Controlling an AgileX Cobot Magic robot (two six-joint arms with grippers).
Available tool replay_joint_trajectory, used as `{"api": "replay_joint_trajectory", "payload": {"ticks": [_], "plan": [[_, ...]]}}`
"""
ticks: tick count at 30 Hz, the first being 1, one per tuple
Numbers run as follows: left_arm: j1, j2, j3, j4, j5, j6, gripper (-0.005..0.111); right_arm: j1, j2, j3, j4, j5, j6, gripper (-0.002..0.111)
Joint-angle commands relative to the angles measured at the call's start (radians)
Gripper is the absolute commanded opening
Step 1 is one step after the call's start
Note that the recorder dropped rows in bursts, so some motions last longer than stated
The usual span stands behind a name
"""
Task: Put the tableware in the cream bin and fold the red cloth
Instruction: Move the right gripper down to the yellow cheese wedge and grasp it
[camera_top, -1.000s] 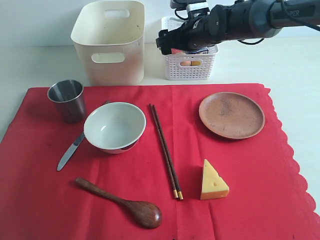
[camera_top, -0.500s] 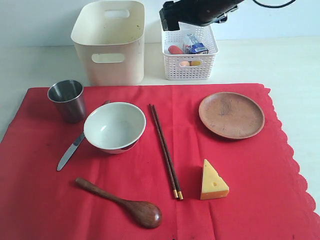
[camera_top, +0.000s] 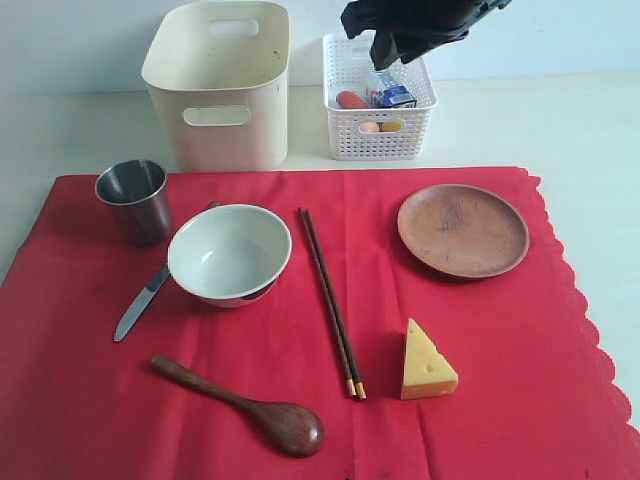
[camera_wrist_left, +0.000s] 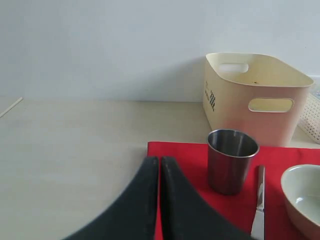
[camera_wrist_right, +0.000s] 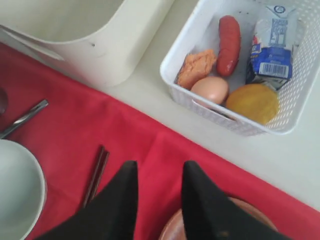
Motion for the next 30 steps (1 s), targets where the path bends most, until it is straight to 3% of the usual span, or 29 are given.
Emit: {"api": "replay_joint_trajectory", "payload": {"ticks": [1,6,21,30], "plan": [[0.003,-0.007,-0.001,-0.006,0.000,-0.001,0.004,0.016,-0.034,0.089,0.017,-0.064,-0.031,0.015],[0.003,-0.007,-0.001,-0.006,0.000,-0.001,0.004,0.038,-0.072,0.230,0.039,-0.157,-0.034,0.005],[0.003,-0.007,-0.001,-0.006,0.000,-0.001,0.004,0.229,-0.221,0.705,0.040,-0.439,-0.007,0.006],[0.003,-0.007,-0.001,-0.006,0.000,-0.001,0.004,0.283,-0.417,0.993,0.040,-0.522,0.069,0.024]]}}
